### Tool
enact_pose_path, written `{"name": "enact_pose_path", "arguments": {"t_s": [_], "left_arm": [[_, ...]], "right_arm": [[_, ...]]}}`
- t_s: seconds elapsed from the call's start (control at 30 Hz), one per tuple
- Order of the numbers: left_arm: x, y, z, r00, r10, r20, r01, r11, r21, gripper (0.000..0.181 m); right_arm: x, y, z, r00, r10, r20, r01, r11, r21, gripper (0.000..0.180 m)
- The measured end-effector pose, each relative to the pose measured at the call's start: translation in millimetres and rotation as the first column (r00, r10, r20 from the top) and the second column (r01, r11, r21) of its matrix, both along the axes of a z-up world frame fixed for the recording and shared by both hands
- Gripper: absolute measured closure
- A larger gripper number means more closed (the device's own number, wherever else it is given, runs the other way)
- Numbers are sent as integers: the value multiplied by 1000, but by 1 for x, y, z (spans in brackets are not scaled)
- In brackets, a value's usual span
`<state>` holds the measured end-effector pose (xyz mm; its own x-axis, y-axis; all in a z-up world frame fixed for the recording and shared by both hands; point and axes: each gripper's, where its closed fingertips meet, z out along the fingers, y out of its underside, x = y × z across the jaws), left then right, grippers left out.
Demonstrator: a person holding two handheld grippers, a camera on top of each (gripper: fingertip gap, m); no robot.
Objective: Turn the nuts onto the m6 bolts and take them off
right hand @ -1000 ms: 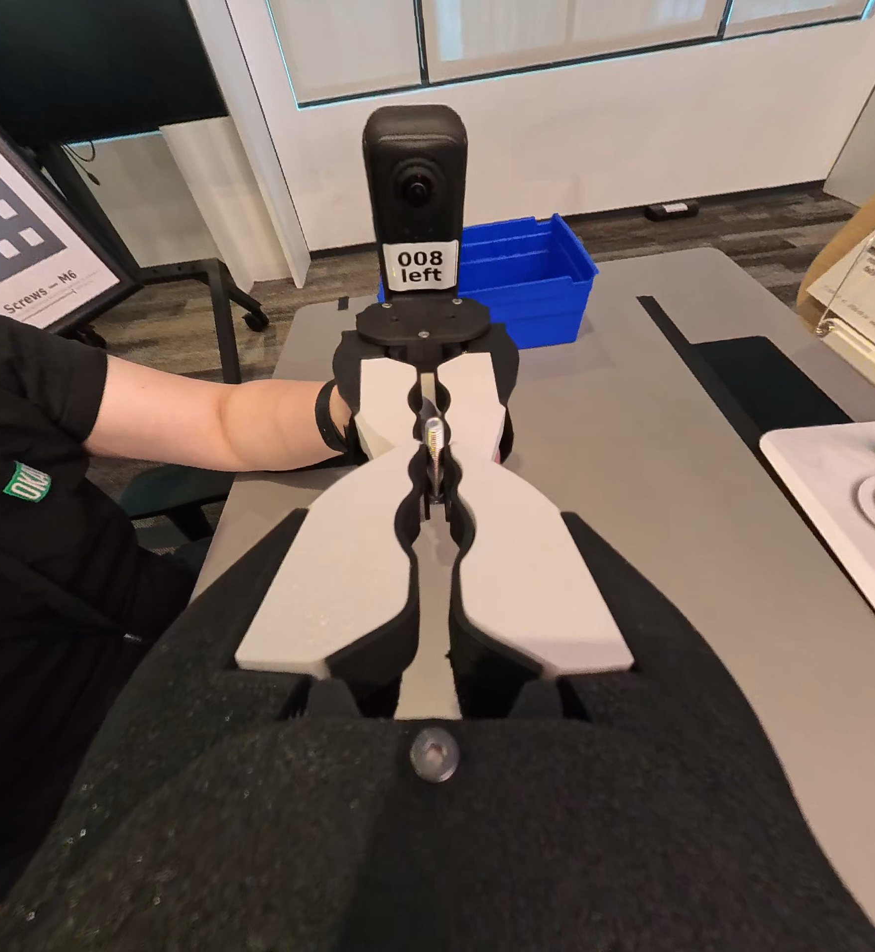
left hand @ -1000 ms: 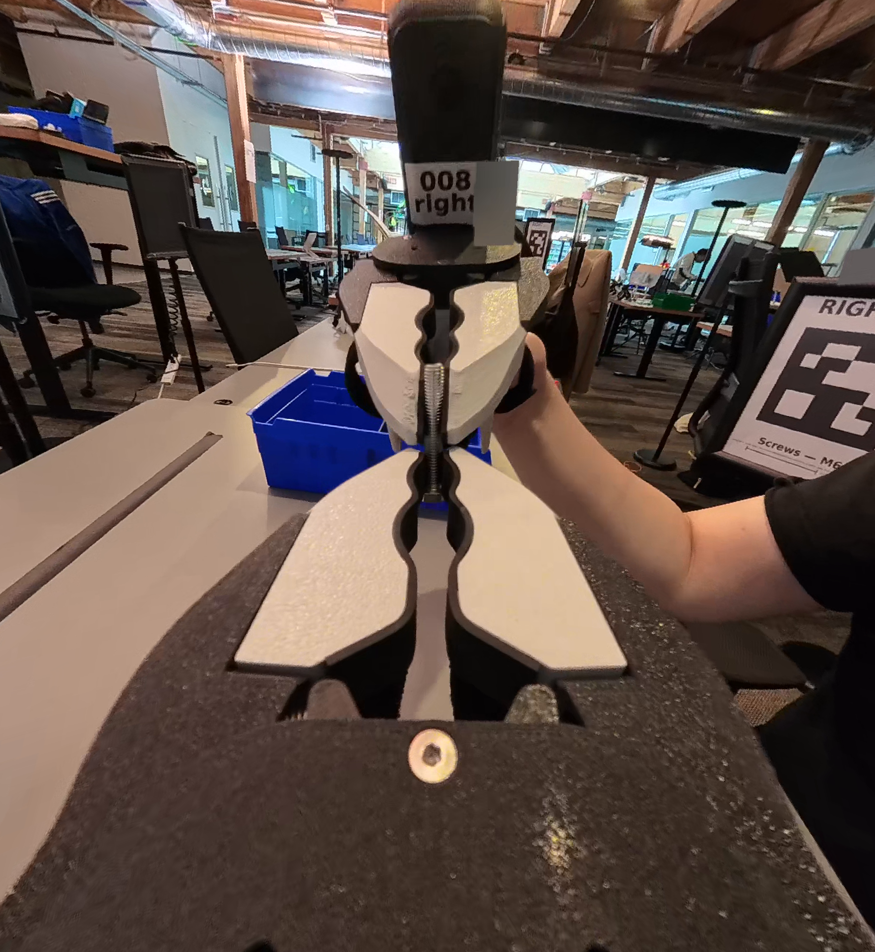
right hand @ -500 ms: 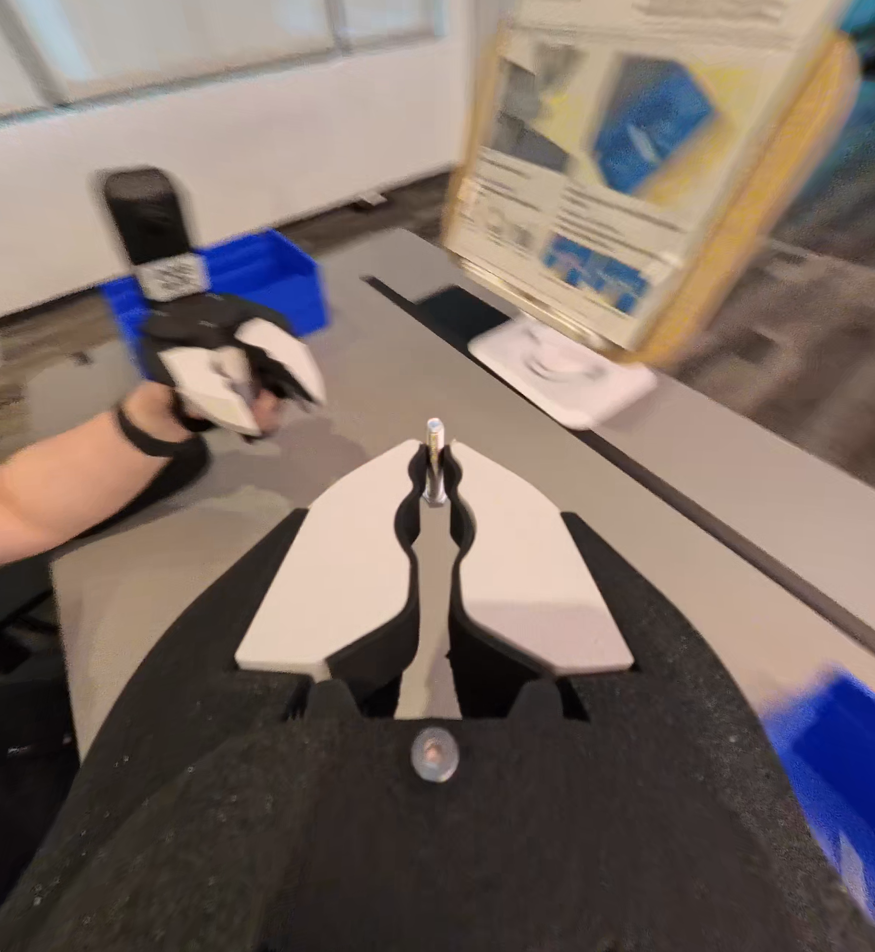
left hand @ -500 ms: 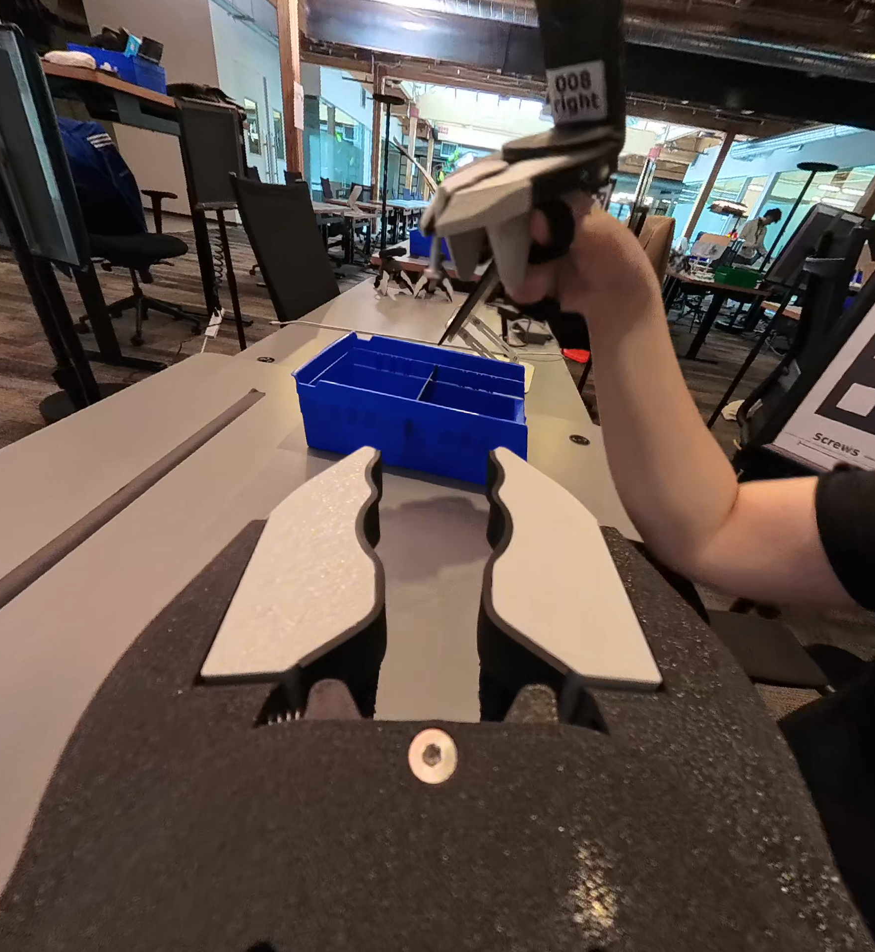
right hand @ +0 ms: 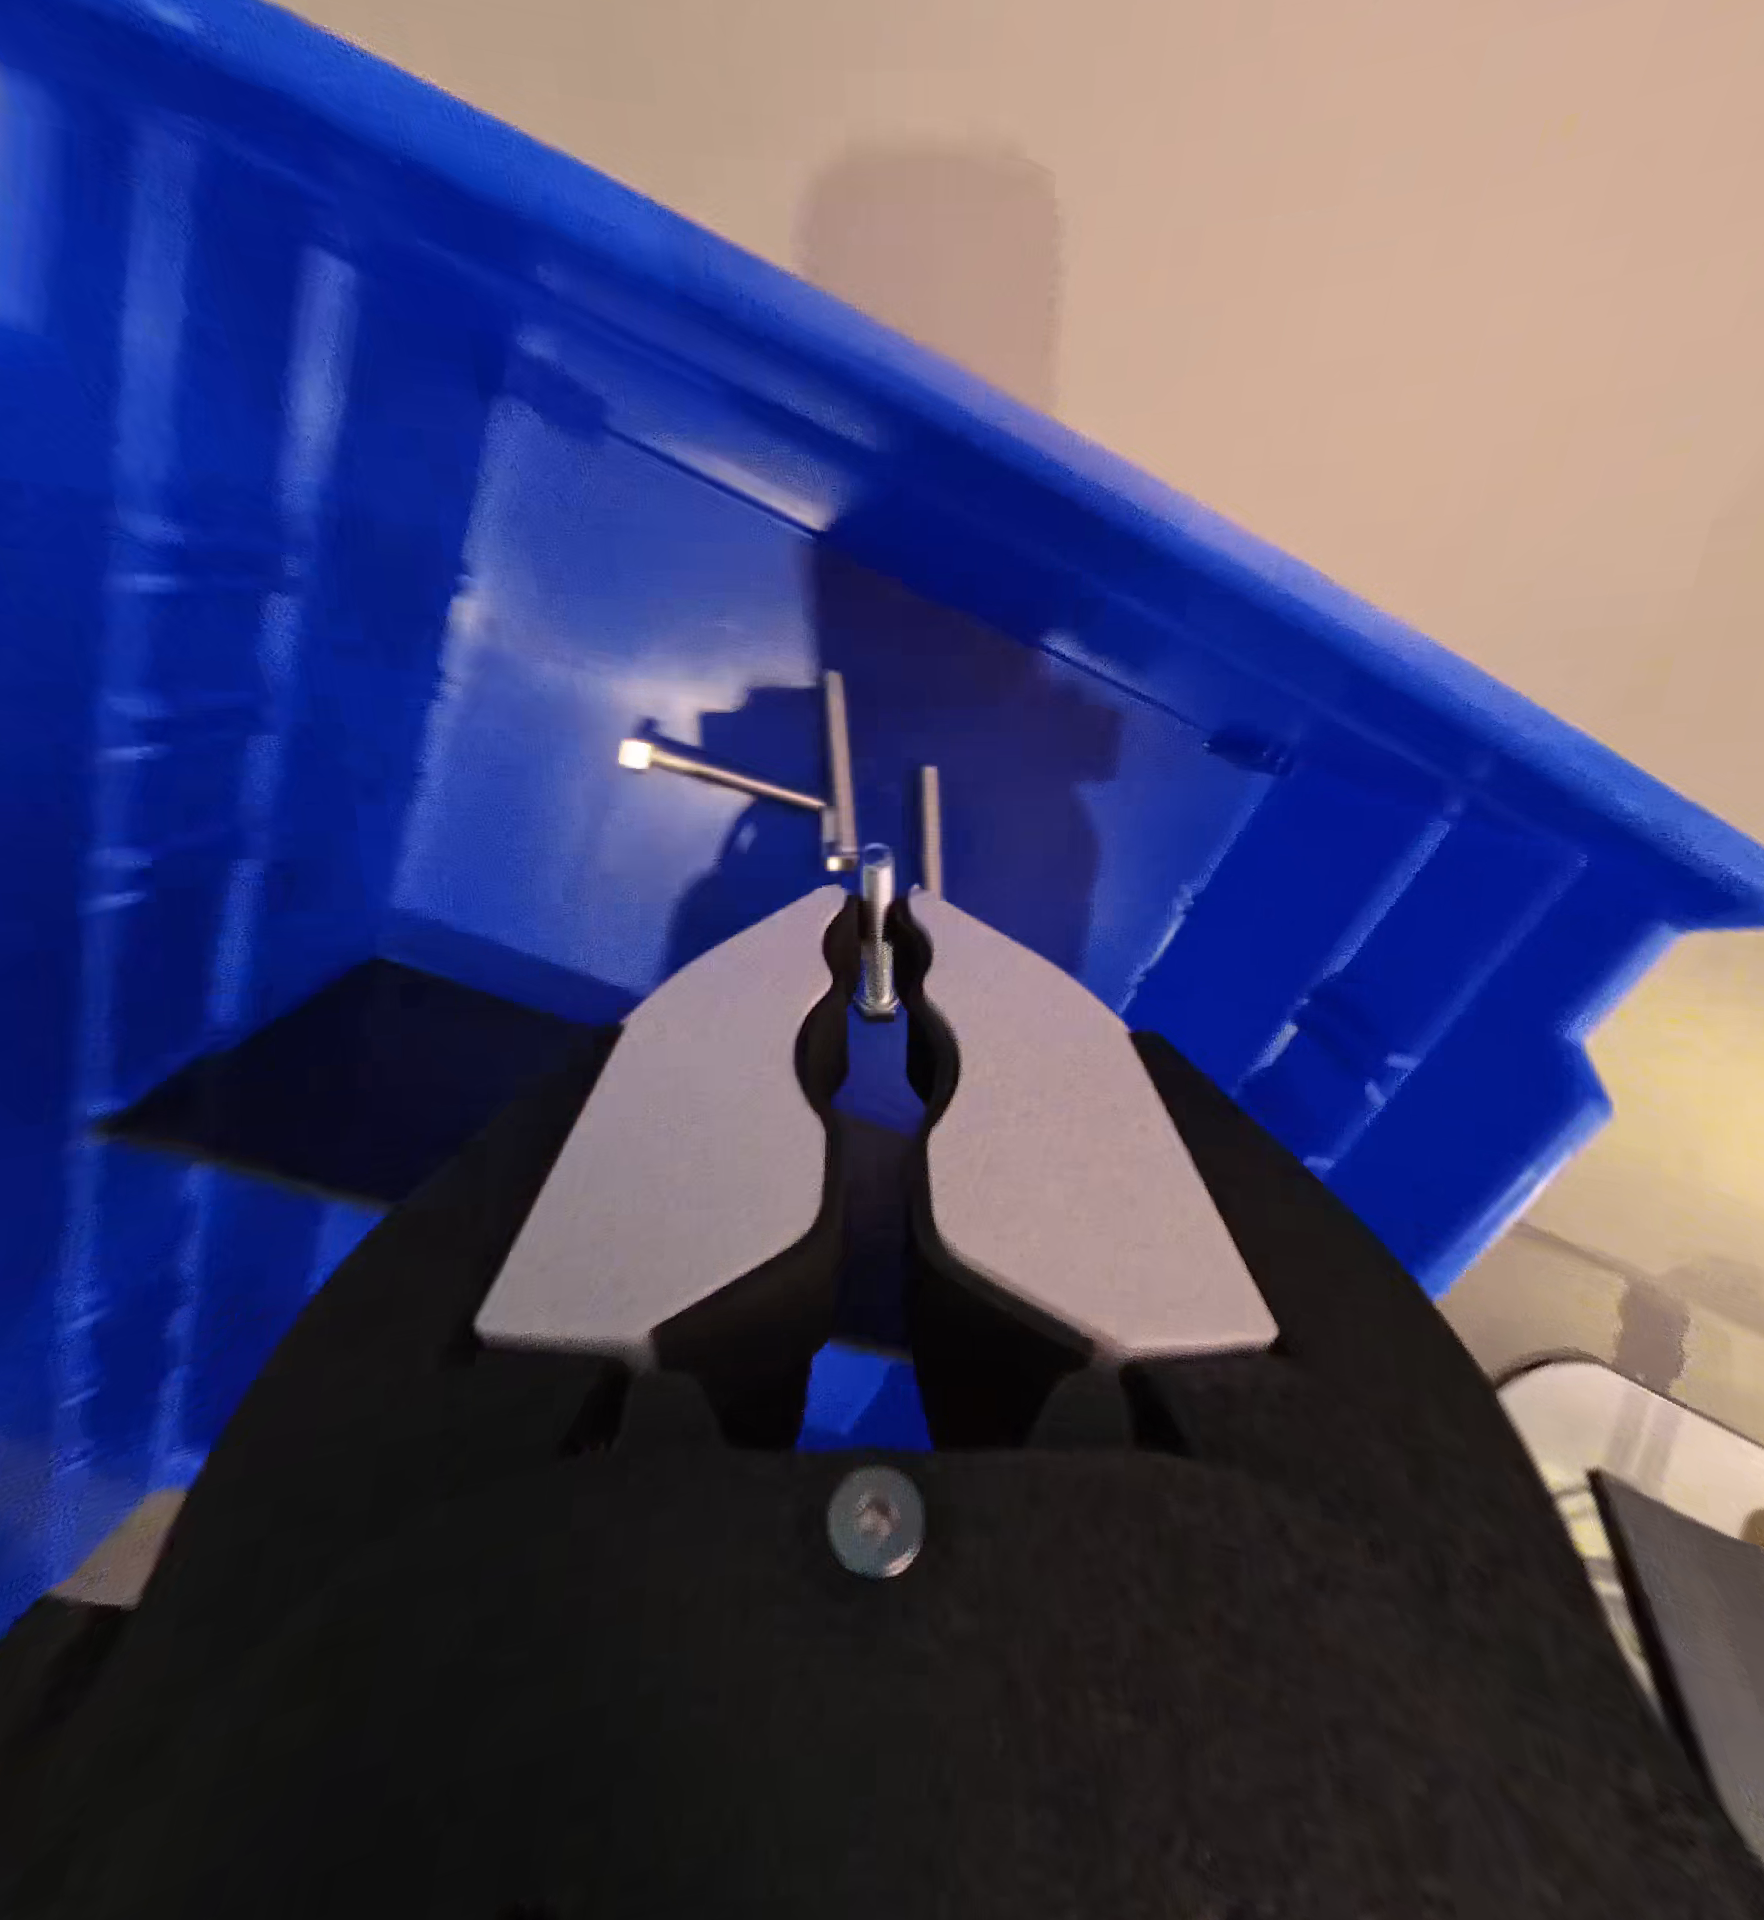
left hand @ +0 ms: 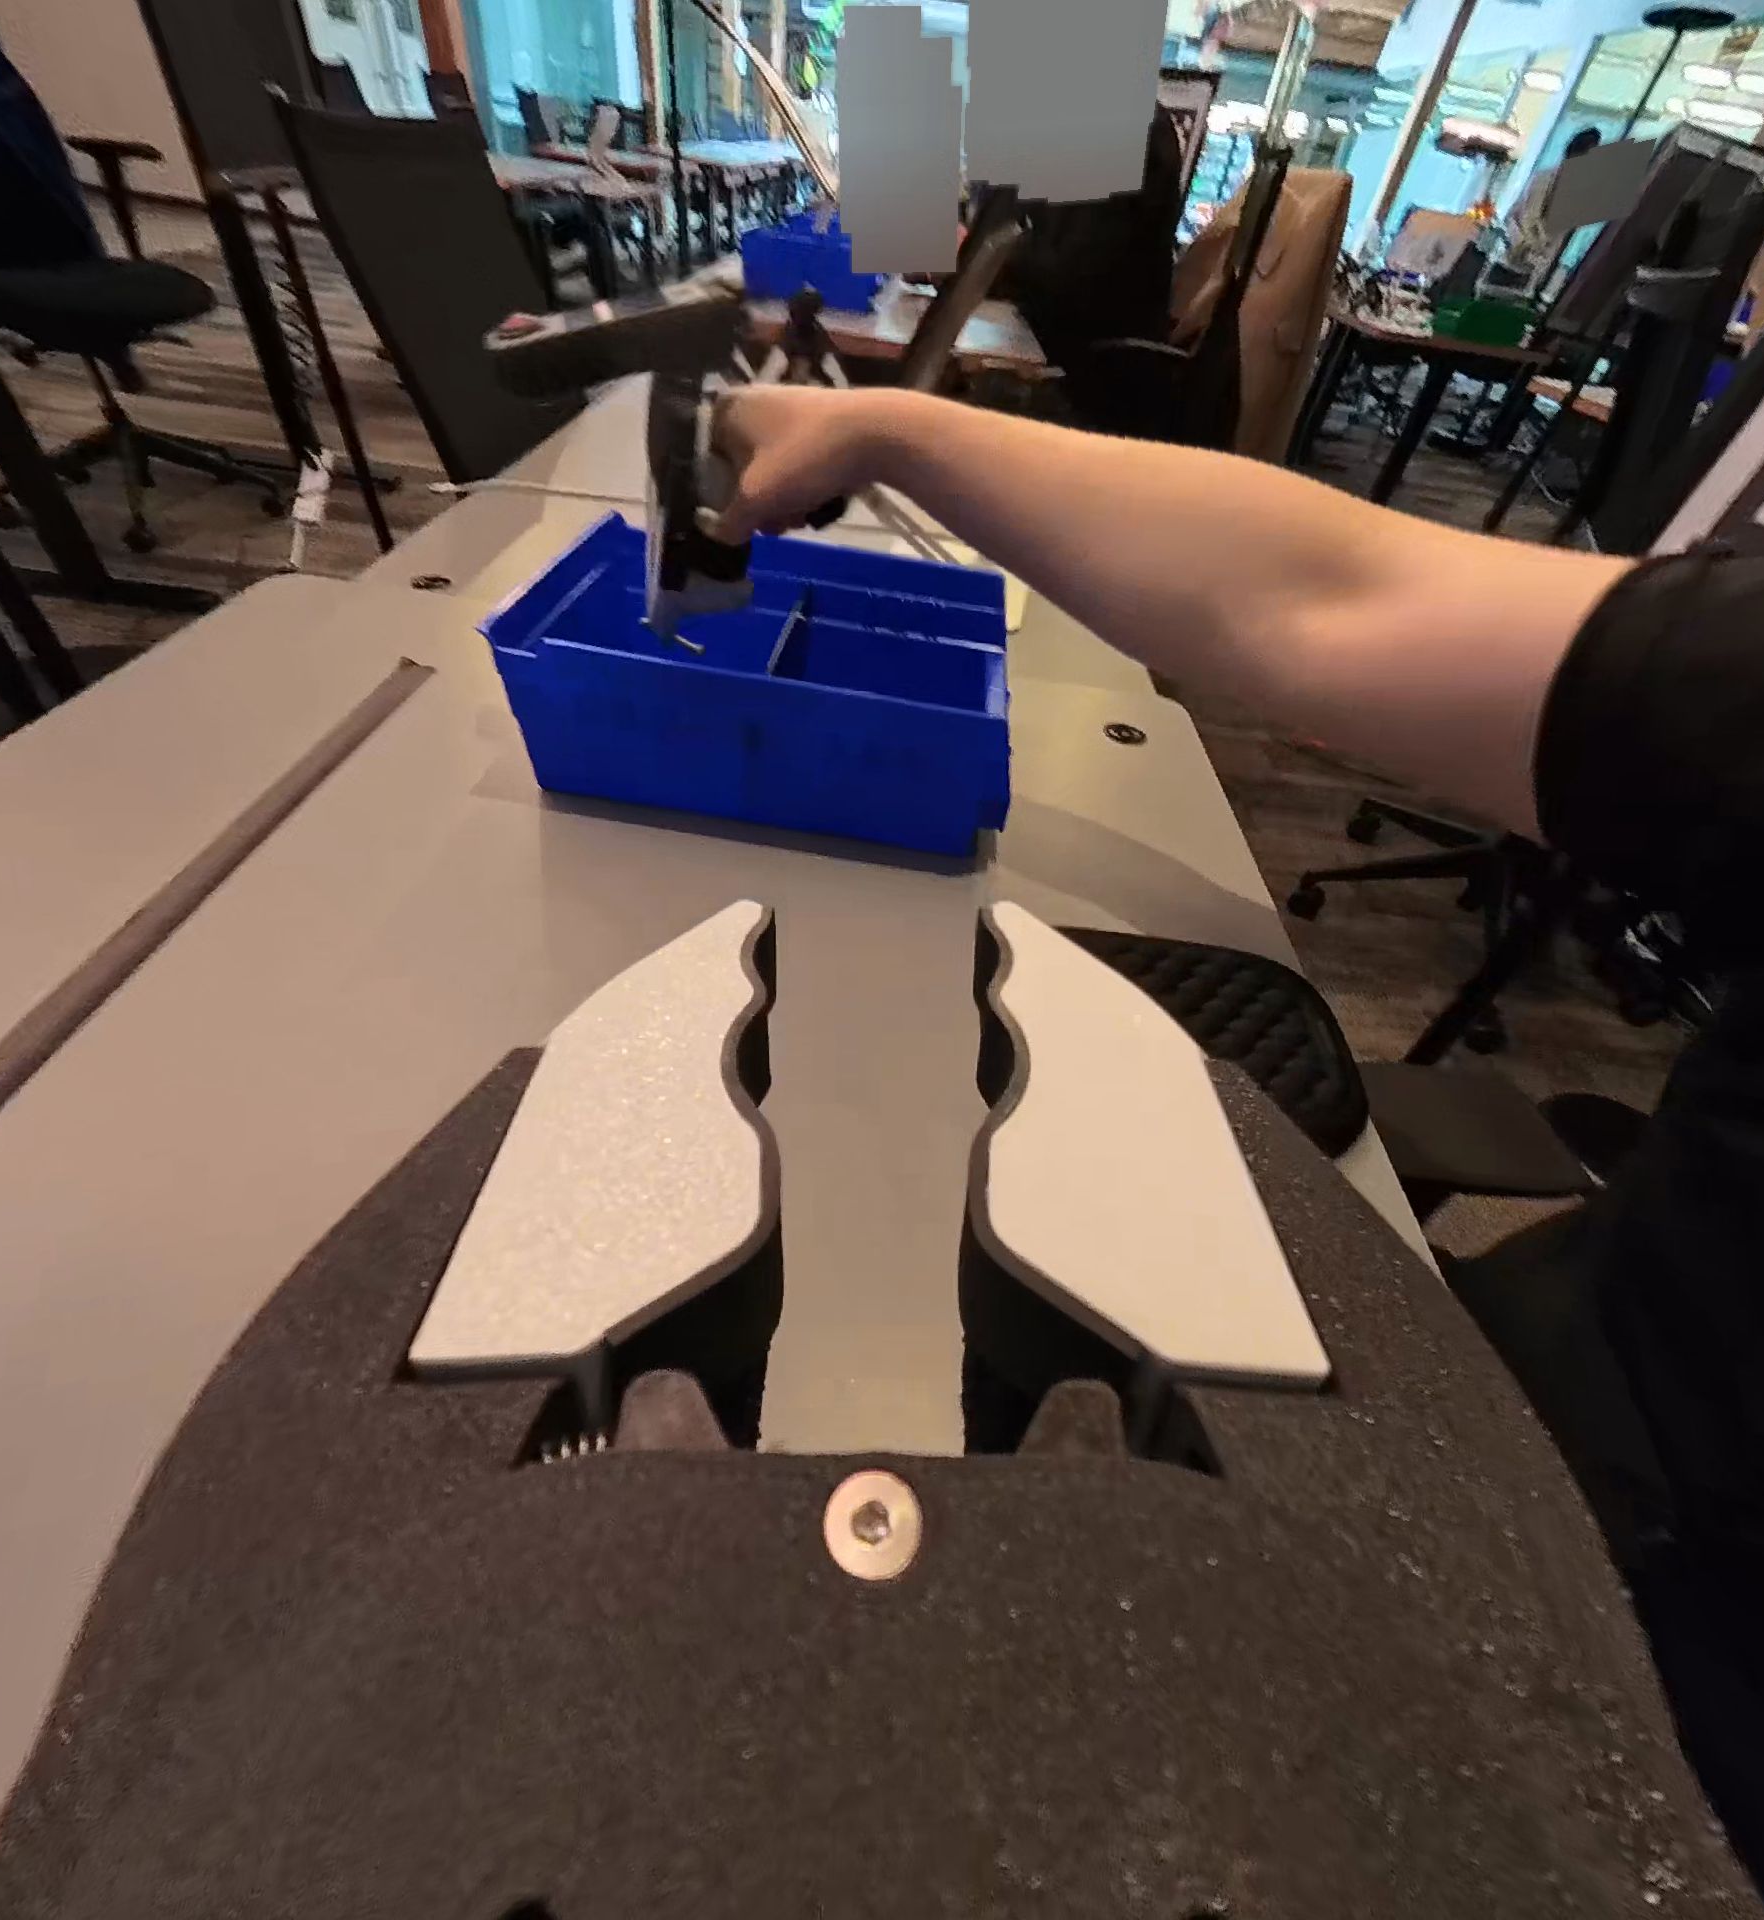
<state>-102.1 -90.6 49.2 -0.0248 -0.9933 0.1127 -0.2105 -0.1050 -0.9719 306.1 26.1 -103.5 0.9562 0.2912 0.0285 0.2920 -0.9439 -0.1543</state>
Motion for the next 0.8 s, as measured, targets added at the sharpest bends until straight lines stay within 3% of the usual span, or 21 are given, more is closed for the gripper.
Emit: {"name": "enact_pose_path", "arguments": {"t_s": [0.1,0.27,0.53,0.7,0.8], "left_arm": [[1,-2,-7,999,-5,-47,6,1000,27,145],[1,2,-10,998,4,-70,0,998,60,145],[-1,13,-14,998,15,-55,-14,1000,14,145],[-6,20,-9,999,38,-26,-39,999,-13,145],[-10,24,-7,996,73,-43,-73,997,11,145]], "right_arm": [[23,1,-24,996,5,89,1,997,-71,174],[34,4,-40,993,51,107,-37,992,-124,174],[30,5,-52,998,43,35,-37,988,-148,168],[24,15,-22,995,86,41,-89,995,51,158],[22,14,20,982,103,160,-142,957,252,157]]}}
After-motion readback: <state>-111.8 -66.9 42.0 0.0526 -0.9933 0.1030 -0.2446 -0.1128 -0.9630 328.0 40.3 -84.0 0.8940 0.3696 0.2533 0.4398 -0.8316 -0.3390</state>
